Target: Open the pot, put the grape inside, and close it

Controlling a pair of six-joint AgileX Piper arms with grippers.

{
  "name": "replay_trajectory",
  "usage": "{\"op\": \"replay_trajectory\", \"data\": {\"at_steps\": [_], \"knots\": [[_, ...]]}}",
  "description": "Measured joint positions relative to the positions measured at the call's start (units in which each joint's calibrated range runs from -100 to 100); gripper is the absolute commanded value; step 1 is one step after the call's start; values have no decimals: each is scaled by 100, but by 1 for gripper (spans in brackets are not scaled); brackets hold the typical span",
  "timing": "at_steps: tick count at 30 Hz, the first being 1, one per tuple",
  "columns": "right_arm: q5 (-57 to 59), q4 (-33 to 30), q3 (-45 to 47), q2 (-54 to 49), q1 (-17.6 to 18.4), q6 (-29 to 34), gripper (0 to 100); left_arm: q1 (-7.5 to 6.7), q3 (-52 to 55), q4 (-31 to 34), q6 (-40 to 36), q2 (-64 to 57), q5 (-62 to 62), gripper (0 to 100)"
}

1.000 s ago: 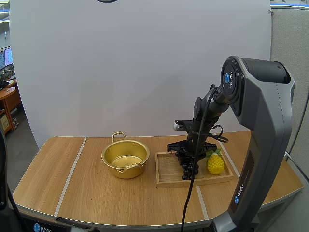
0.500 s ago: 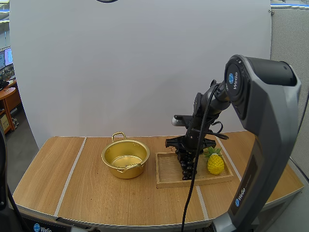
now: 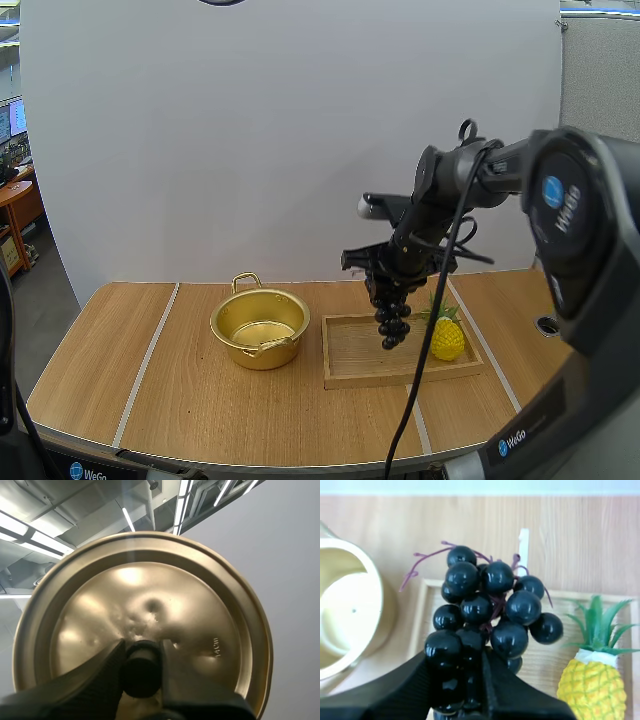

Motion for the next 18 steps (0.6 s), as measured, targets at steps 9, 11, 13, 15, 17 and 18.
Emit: {"op": "replay_trajectory", "data": {"at_steps": [9, 11, 13, 15, 17, 18], "knots": [[1491, 418, -1098, -537, 83, -228, 0, 0, 0, 0, 0, 0, 0, 0], [1608, 481, -1439, -537, 248, -261, 0, 0, 0, 0, 0, 0, 0, 0], [1654, 507, -1653, -537, 428, -269, 0, 0, 0, 0, 0, 0, 0, 0], [1688, 520, -1769, -501, 540, -269, 0, 0, 0, 0, 0, 0, 0, 0], [1688, 532, -1933, -418, 708, -269, 0, 0, 0, 0, 0, 0, 0, 0], [1688, 532, -1952, -418, 732, -269, 0, 0, 0, 0, 0, 0, 0, 0]]}}
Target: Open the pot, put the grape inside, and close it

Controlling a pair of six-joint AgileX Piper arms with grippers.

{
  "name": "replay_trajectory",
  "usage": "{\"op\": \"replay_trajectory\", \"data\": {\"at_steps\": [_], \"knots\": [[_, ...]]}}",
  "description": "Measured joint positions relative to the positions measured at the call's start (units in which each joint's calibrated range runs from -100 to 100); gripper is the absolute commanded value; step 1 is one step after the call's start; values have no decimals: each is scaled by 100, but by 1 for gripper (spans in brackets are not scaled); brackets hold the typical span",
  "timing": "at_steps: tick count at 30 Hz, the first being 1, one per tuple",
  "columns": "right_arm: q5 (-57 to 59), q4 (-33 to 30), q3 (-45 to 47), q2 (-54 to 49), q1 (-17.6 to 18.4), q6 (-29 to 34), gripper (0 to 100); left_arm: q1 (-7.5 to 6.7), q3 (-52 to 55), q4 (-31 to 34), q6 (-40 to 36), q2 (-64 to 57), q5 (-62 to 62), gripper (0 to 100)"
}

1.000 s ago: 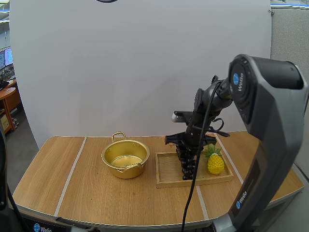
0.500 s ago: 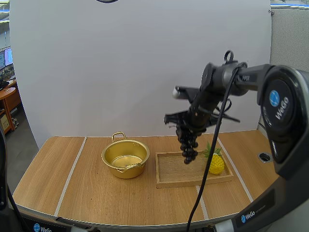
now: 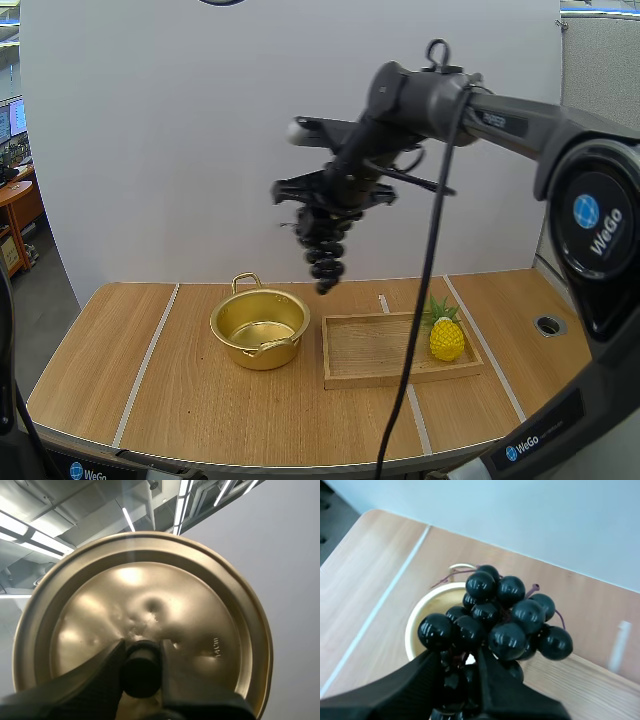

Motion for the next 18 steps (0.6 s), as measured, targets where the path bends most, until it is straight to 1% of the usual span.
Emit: {"op": "replay_trajectory", "data": {"at_steps": [1, 2, 4, 7, 9, 18], "knots": [[11, 11, -72, 68, 86, 0, 0, 0, 0, 0, 0, 0, 0, 0], [22, 29, -253, 256, 289, 0, 0, 0, 0, 0, 0, 0, 0, 0], [34, 27, -498, 615, 575, 20, 0, 0, 0, 0, 0, 0, 0, 0], [59, 27, -646, 904, 731, 47, 0, 0, 0, 0, 0, 0, 0, 0], [-4, 27, -876, 1355, 930, 55, 0, 0, 0, 0, 0, 0, 0, 0], [-399, 55, -1005, 2245, 1087, 65, 0, 0, 0, 0, 0, 0, 0, 0]]}}
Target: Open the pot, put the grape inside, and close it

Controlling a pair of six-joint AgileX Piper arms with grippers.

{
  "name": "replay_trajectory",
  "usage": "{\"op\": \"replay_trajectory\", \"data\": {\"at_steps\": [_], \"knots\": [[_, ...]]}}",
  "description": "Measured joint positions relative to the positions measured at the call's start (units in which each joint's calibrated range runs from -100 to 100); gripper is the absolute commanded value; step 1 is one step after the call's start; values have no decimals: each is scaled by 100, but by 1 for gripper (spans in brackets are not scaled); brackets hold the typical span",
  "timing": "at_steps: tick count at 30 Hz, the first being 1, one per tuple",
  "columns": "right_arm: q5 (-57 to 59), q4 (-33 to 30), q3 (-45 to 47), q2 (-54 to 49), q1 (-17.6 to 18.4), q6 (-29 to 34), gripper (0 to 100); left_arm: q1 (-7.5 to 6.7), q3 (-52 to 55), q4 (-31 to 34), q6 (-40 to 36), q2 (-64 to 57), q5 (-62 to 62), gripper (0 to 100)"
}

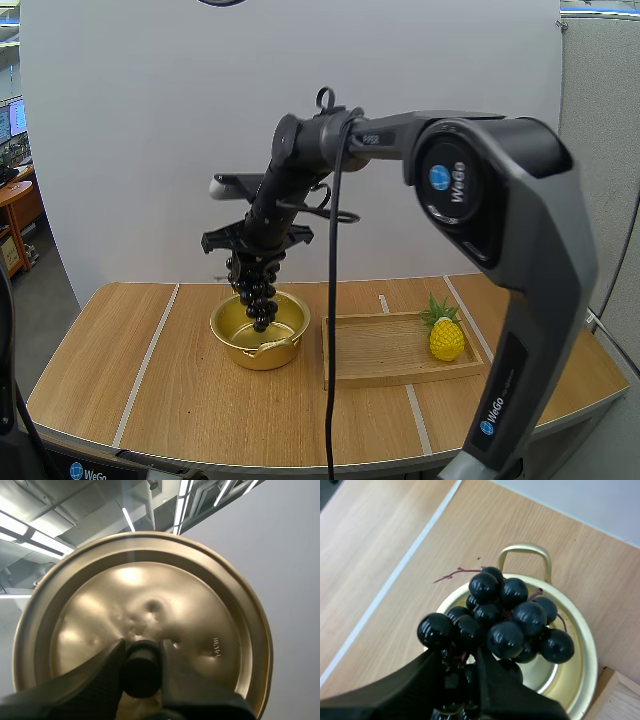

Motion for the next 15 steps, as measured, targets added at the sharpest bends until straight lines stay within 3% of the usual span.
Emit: {"op": "replay_trajectory", "data": {"at_steps": [15], "knots": [[-478, -203, -9, 1061, 30, -65, 0, 0, 0, 0, 0, 0, 0, 0]]}}
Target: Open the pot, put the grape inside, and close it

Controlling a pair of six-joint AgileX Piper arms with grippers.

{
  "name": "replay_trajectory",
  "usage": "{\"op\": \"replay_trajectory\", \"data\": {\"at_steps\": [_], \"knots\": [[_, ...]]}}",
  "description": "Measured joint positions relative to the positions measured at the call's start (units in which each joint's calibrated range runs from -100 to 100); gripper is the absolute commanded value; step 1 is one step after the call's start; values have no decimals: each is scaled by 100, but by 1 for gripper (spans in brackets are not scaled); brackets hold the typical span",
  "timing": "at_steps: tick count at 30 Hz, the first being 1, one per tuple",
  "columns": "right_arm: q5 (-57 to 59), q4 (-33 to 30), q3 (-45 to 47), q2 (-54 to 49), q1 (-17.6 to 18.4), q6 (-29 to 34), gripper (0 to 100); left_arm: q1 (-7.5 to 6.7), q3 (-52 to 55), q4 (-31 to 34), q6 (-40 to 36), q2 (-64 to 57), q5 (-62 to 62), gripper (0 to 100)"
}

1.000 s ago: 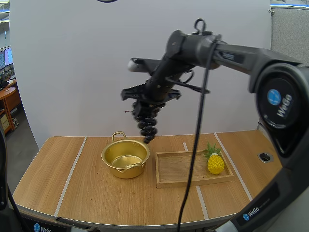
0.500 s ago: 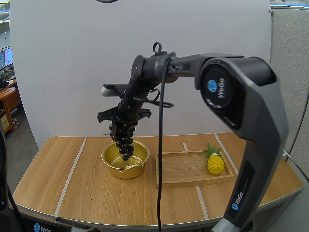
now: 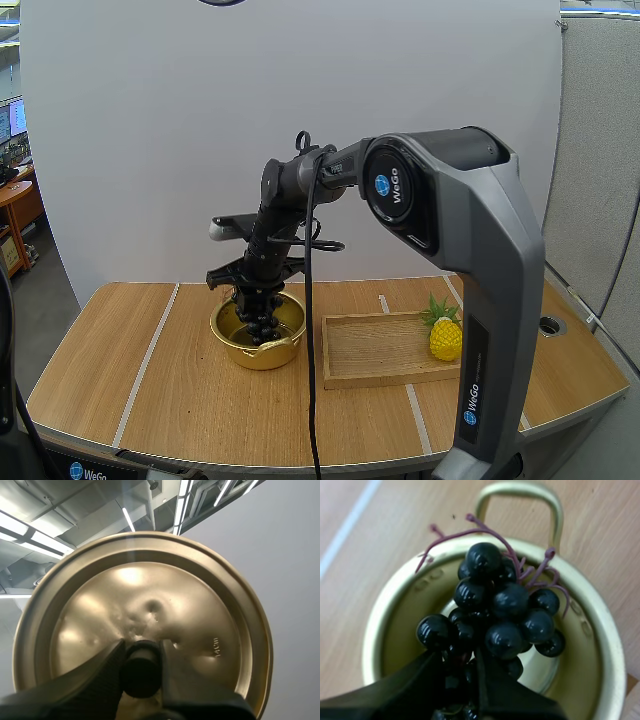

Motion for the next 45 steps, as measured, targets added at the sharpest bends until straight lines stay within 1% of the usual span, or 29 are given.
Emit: {"op": "replay_trajectory", "data": {"at_steps": [6, 20, 21, 22, 23, 25, 26, 27, 31, 32, 35, 40, 45], "knots": [[179, -275, 12, 175, 0, 0, 0, 0, 0, 0, 0, 0, 0, 0], [32, -274, 57, 523, 0, 0, 0, 0, 0, 0, 0, 0, 0, 0], [30, -262, 57, 525, 0, 0, 2, 0, 0, 0, 0, 0, 0, 0], [18, -262, 57, 537, 0, 0, 14, 0, 0, 0, 0, 0, 0, 0], [-4, -262, 57, 564, 0, 0, 29, 0, 0, 0, 0, 0, 0, 0], [-4, -218, 57, 564, 0, 0, 63, 0, 0, 0, 0, 0, 0, 0], [-4, -206, 57, 564, 0, -9, 86, 0, 0, 0, 0, 0, 0, 0], [-4, -183, 57, 564, 0, -9, 100, 0, 0, 0, 0, 0, 0, 0], [70, -145, 24, 564, 0, -19, 100, 0, 0, 0, 0, 0, 0, 0], [259, -132, 8, 564, 0, -19, 100, 0, 0, 0, 0, 0, 0, 0], [454, -251, 8, 564, 0, -19, 100, 0, 0, 0, 0, 0, 0, 0], [583, -276, 8, 474, 0, -10, 100, 0, 0, 0, 0, 0, 0, 0], [636, -276, 8, -189, 0, 37, 100, 0, 0, 0, 0, 0, 0, 0]]}}
